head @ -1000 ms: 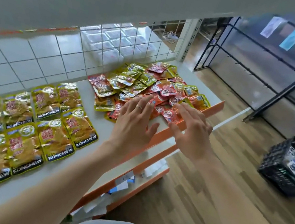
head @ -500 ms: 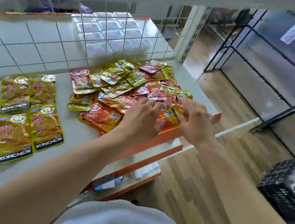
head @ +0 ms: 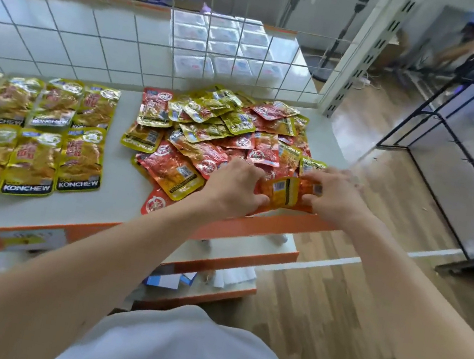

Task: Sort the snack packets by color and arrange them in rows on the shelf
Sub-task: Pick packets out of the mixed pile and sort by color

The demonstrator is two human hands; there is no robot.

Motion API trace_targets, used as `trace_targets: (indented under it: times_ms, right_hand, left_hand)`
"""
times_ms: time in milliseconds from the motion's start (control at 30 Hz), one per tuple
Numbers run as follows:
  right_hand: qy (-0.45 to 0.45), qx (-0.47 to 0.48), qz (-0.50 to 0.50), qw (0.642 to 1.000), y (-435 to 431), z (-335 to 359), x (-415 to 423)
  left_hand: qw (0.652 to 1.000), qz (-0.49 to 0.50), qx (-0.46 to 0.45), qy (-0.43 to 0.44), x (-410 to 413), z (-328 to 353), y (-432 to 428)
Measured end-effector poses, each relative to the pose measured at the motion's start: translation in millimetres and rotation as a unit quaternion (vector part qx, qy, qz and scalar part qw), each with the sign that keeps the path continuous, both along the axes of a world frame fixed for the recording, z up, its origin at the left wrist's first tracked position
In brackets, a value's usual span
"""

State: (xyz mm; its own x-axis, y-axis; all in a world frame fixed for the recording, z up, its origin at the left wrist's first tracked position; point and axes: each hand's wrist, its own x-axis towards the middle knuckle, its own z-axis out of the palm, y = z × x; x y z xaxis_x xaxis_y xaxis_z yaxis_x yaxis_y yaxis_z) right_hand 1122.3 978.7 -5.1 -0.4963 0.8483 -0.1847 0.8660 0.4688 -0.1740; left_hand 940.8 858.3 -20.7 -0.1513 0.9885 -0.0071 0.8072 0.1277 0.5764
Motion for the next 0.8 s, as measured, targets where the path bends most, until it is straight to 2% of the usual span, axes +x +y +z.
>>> trace_targets:
  times_ms: [100, 167, 333, 433, 500, 667, 733, 800]
  right_hand:
    - [0.054, -0.035, 0.018, 0.998, 4.7, 1.3, 2.8]
    - [0.112, -0.064, 0.003, 0.992, 7.0, 6.3, 3.7]
    - [0.256, -0.126, -0.042, 0.957, 6.5, 19.1, -4.4]
    - [0.365, -0.203, -0.050, 0.907, -8.7, 22.9, -21.1]
    - [0.443, -0.273, -0.033, 0.853, -25.8, 25.8, -41.0]
    - [0.527, -0.386, 0.001, 0.757, -67.0, 14.4, -97.0]
    - [0.521, -0.414, 0.006, 0.746, -87.2, 13.0, -124.8]
    - [0.507, -0.425, 0.009, 0.750, -108.2, 10.6, -152.8]
  left_hand:
    - [0.993, 0.014, -0.023, -0.111, 0.6, 8.2, -5.1]
    - [0.975, 0.044, -0.036, -0.215, -1.2, 13.2, -9.6]
    - [0.883, 0.159, -0.005, -0.441, -23.2, 33.4, -31.5]
    - [0.849, 0.217, 0.037, -0.481, -42.5, 39.6, -52.3]
    - [0.833, 0.258, 0.054, -0.487, -54.6, 40.3, -69.4]
    - [0.772, 0.342, 0.100, -0.526, -87.3, 37.1, -119.3]
    - [0.745, 0.376, 0.127, -0.536, -103.8, 35.3, -143.7]
    - [0.714, 0.410, 0.153, -0.547, -122.9, 32.8, -170.6]
